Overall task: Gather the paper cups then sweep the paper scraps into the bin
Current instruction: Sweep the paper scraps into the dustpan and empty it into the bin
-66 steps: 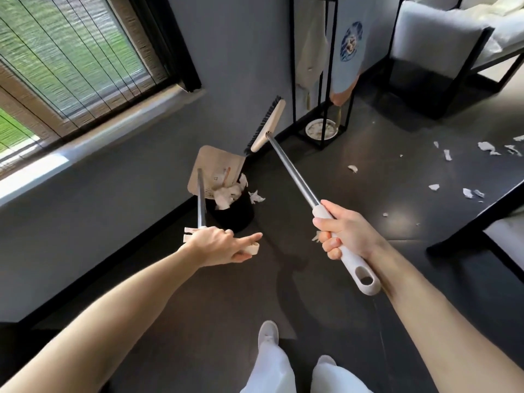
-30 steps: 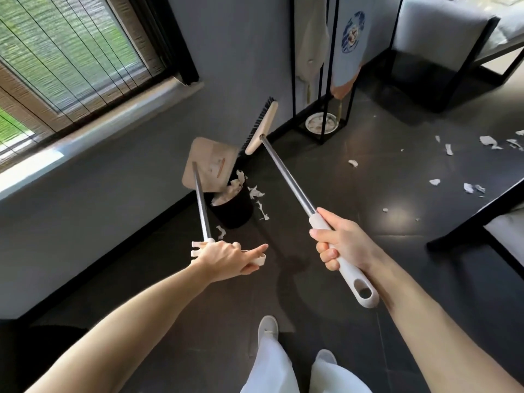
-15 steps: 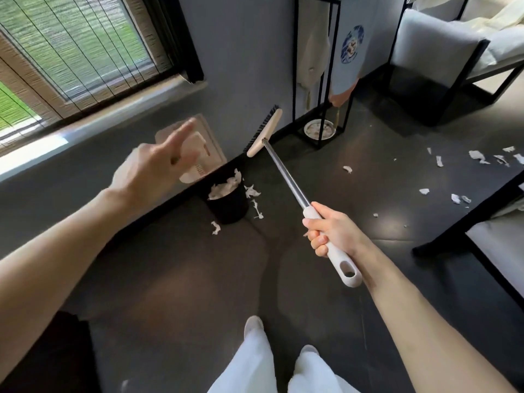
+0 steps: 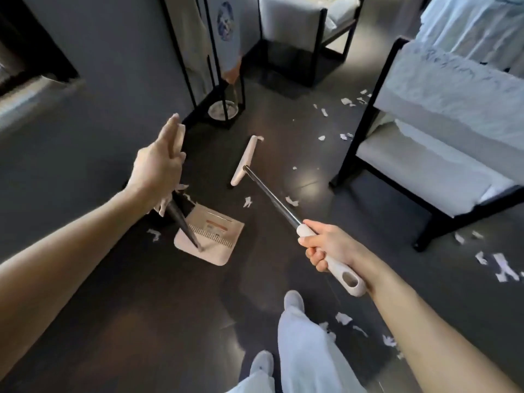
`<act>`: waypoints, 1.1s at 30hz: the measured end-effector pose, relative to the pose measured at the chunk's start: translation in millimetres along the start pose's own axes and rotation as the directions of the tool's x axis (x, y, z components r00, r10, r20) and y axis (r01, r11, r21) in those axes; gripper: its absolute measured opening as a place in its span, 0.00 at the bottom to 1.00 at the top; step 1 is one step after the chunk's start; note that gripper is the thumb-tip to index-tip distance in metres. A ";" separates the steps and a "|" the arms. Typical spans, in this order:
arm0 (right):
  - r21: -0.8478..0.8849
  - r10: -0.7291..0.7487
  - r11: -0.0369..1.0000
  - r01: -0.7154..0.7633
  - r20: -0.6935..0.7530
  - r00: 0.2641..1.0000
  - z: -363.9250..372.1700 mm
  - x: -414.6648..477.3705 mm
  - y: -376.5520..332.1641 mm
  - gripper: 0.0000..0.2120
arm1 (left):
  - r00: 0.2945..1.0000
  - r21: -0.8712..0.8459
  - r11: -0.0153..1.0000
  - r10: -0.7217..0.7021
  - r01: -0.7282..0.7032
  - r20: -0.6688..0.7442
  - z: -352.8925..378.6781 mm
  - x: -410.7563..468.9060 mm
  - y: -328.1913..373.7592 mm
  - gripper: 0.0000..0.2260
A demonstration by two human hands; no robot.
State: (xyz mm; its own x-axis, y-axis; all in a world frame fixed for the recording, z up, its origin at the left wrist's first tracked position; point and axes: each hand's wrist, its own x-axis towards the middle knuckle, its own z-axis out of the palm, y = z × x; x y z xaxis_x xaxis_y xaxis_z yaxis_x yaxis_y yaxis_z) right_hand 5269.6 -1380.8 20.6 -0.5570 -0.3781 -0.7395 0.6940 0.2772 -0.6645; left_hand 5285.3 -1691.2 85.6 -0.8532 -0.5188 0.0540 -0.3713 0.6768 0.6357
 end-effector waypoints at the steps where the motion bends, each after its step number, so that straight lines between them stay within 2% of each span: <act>1: 0.019 0.025 1.000 -0.025 -0.038 0.999 -7.4 -10.2 16.2 0.29 | 0.998 -0.011 1.000 0.009 -0.008 0.055 18.4 -9.9 2.4 0.29; 5: 0.093 0.113 0.991 -0.098 -0.177 0.978 -43.4 -53.9 80.7 0.30 | 0.968 -0.100 0.994 0.057 -0.034 0.244 93.1 -51.7 31.8 0.29; 8: 0.174 0.160 0.978 -0.115 -0.267 0.950 -75.9 -88.4 128.5 0.31 | 0.917 -0.171 0.982 0.139 -0.079 0.375 145.3 -86.9 71.6 0.29; 15: 0.450 0.253 0.892 -0.050 -0.404 0.879 -167.5 -170.7 223.7 0.30 | 0.733 -0.302 0.925 0.368 -0.229 0.573 255.2 -188.0 197.3 0.28; 21: 0.597 0.269 0.798 0.085 -0.478 0.836 -293.7 -230.3 281.8 0.31 | 0.570 -0.354 0.874 0.485 -0.333 0.663 357.1 -280.1 320.5 0.29; 24: 0.636 0.267 0.758 0.143 -0.503 0.822 -361.1 -263.5 303.3 0.30 | 0.554 -0.338 0.879 0.475 -0.336 0.683 404.3 -317.9 383.4 0.29; 29: 0.669 0.267 0.710 0.218 -0.544 0.796 -472.6 -312.0 320.0 0.31 | 0.602 -0.319 0.896 0.445 -0.310 0.663 468.7 -359.0 480.9 0.30; 33: 0.694 0.276 0.680 0.238 -0.543 0.793 -571.7 -327.8 319.8 0.32 | 0.601 -0.341 0.886 0.464 -0.315 0.650 527.2 -376.0 553.7 0.31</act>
State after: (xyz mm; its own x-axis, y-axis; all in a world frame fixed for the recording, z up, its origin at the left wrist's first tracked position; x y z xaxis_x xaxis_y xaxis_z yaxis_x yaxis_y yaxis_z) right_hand 5413.4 -663.2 -11.2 -0.4977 0.2560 -0.8287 0.6556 -0.5146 -0.5527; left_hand 5207.4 -846.0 11.4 -0.9238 0.3418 -0.1727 0.0651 0.5845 0.8087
